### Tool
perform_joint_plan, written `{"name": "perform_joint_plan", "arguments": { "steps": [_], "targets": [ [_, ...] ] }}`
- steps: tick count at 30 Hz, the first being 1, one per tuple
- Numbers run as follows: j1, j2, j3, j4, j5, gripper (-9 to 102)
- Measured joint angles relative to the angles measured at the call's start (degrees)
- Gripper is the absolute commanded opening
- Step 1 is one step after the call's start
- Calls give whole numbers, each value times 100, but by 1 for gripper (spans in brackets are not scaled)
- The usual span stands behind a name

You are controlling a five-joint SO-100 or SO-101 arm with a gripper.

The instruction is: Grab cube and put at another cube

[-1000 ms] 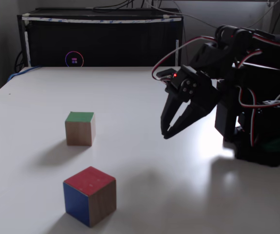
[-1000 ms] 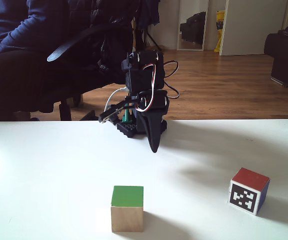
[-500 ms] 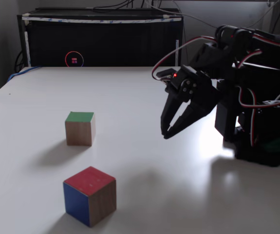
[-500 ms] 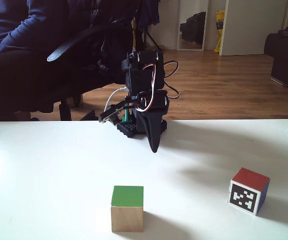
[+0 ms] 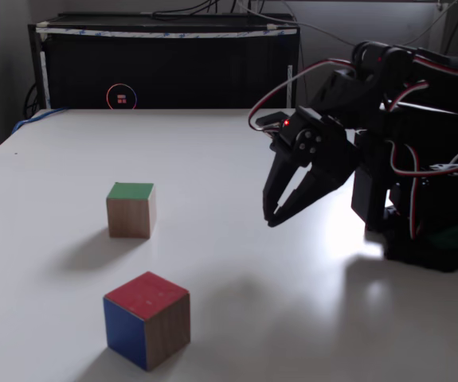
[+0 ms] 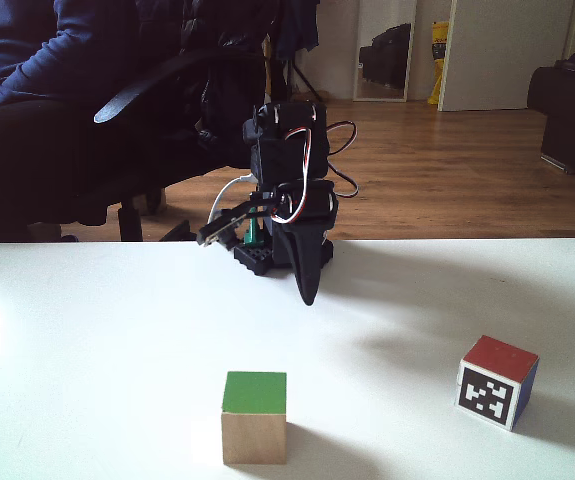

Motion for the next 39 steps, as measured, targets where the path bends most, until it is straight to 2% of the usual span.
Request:
{"name": "perform_joint_plan", "arguments": {
  "steps": [11, 15, 22, 27, 33, 39],
  "targets": [
    [0, 0, 0, 0, -62, 0],
    [149, -97, -448, -9, -62, 0],
    [404, -2303, -1670, -879, -53, 2],
    [589, -4034, -2681, -1178, -53, 11],
    [765, -5080, -3806, -1125, -185, 22],
    [782, -6442, -5344, -167, -281, 28]
  ]
}}
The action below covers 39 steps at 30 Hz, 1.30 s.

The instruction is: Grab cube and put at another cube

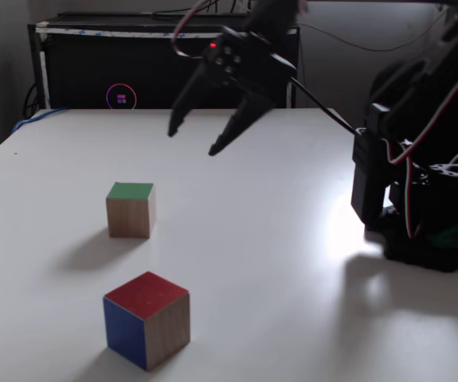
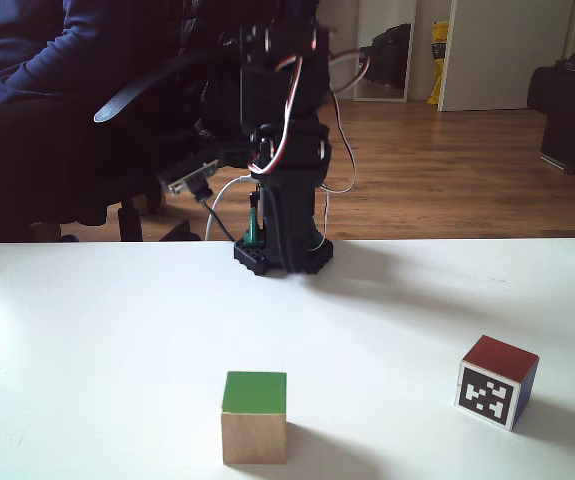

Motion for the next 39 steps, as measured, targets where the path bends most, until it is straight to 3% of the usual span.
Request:
{"name": "perform_joint_plan", "arguments": {
  "steps": [13, 39],
  "targets": [
    [360, -2830, -2057, 387, -70, 36],
    [536, -4500, -3718, 976, 0, 40]
  ]
}}
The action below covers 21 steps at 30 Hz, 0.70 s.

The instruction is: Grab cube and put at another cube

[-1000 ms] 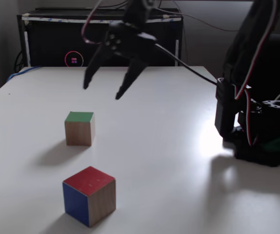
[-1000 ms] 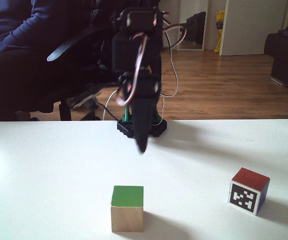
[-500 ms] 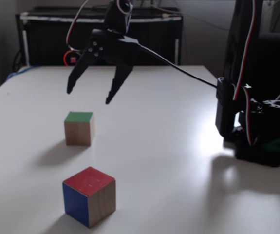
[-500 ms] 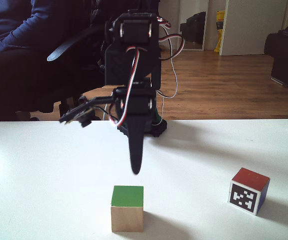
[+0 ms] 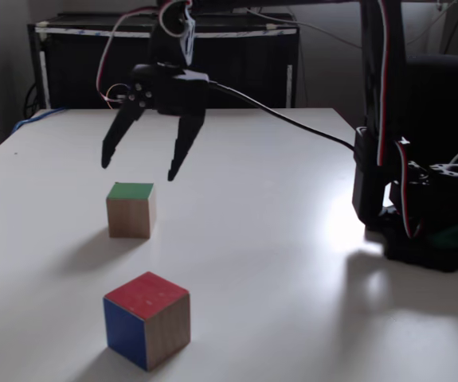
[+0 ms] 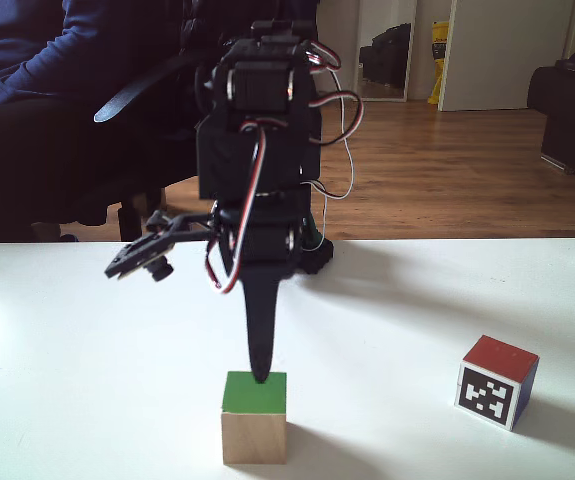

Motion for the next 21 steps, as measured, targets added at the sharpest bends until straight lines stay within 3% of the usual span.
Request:
{"name": "perform_joint_plan", "arguments": {
  "steps": [21],
  "targets": [
    [-483, -773, -976, 475, 18, 40]
  ]
}}
